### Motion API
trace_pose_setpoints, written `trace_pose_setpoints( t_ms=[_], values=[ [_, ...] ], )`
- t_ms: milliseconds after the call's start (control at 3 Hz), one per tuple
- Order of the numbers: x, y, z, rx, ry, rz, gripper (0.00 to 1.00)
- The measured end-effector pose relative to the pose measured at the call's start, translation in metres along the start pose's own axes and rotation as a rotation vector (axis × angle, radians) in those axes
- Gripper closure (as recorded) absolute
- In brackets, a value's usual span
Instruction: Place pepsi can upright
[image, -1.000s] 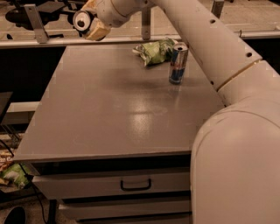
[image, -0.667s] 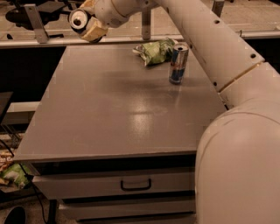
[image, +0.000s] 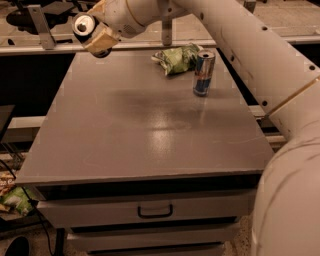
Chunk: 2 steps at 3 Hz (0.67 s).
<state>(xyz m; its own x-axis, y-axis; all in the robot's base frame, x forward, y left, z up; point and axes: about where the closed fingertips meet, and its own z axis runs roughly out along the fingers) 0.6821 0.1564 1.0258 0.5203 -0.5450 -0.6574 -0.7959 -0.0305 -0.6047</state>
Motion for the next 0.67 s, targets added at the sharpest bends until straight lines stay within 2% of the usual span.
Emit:
trace_pose_setpoints(
  t_ms=[667],
  values=[
    [-0.016,0.045,0.004,-0.064,-0.08,0.112,1.0]
  ],
)
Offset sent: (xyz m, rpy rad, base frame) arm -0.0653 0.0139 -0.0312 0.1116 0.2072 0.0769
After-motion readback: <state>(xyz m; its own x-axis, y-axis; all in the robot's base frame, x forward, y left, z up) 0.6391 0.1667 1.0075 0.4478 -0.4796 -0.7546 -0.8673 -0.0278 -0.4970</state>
